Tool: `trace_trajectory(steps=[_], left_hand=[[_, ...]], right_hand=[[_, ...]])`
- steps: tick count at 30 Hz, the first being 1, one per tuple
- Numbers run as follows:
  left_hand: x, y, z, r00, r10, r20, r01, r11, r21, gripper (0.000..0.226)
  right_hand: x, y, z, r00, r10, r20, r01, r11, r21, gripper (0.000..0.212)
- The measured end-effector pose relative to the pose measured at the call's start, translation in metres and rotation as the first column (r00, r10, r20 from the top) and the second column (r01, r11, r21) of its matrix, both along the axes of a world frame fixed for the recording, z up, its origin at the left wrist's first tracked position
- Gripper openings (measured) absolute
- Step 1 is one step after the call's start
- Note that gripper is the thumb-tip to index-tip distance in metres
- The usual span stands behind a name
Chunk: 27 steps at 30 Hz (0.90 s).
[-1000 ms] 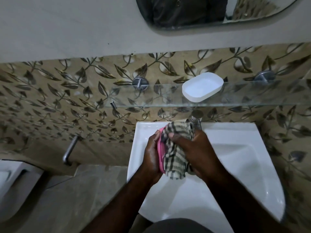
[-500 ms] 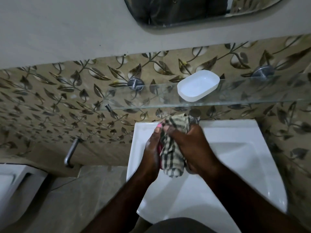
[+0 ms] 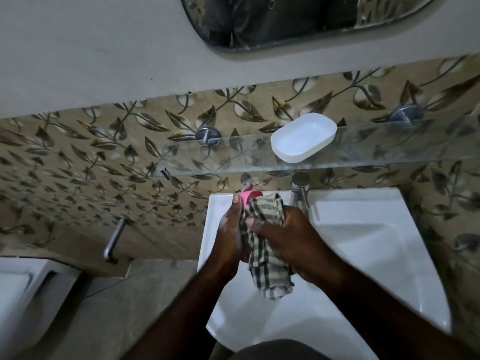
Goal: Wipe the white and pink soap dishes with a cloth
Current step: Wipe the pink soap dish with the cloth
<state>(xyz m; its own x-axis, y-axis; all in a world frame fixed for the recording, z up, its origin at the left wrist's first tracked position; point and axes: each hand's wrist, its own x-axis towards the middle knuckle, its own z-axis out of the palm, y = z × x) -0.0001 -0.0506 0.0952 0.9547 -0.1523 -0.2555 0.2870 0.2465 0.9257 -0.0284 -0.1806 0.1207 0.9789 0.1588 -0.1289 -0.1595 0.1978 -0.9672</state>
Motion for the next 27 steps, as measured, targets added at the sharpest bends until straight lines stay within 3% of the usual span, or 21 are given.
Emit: trace_trajectory(steps=[2,6,10,12,17,23,25,27], left_hand=[[-0.003,-0.001,-0.001,0.999,-0.043,0.005,0.043,0.999,0.000,0.061],[-0.007,-0.011,0.005,0.996,-0.079,-0.030,0.079,0.997,0.008,0.074],[0.000,-0.003,0.007,1.000,-0.028,-0.006,0.028,1.000,-0.006,0.051],[0.000,-0.001,0.006,1.000,-0.011,-0.013,0.012,1.000,0.016,0.051],[-0.004,-0.014,0.008,0.998,-0.053,-0.020,0.054,0.998,0.037,0.069],[0.003,-0.005,0.012,0.998,0.025,-0.056,-0.020,0.997,0.078,0.070],[0.000,-0.009,0.010,0.997,-0.004,-0.078,0.007,0.999,0.032,0.074],[-0.002,-0.014,0.009,0.996,-0.044,-0.073,0.043,0.999,-0.020,0.076]], right_hand=[[0.008,-0.007,0.002,0.999,-0.034,0.015,0.033,0.999,0.025,0.011],[0.021,-0.005,0.009,0.971,-0.233,0.050,0.226,0.968,0.111,0.012],[0.001,-0.003,0.000,0.996,0.034,0.085,-0.031,0.999,-0.030,0.010],[0.001,-0.011,0.002,0.991,0.110,0.080,-0.105,0.992,-0.073,0.008],[0.016,-0.012,0.017,0.983,-0.155,0.098,0.151,0.987,0.046,0.009],[-0.005,-0.012,0.008,0.985,0.147,0.085,-0.134,0.981,-0.139,0.004],[0.003,-0.017,0.014,0.989,0.105,0.108,-0.089,0.985,-0.145,0.004],[0.012,-0.017,0.020,0.988,-0.067,0.138,0.084,0.989,-0.120,0.004]])
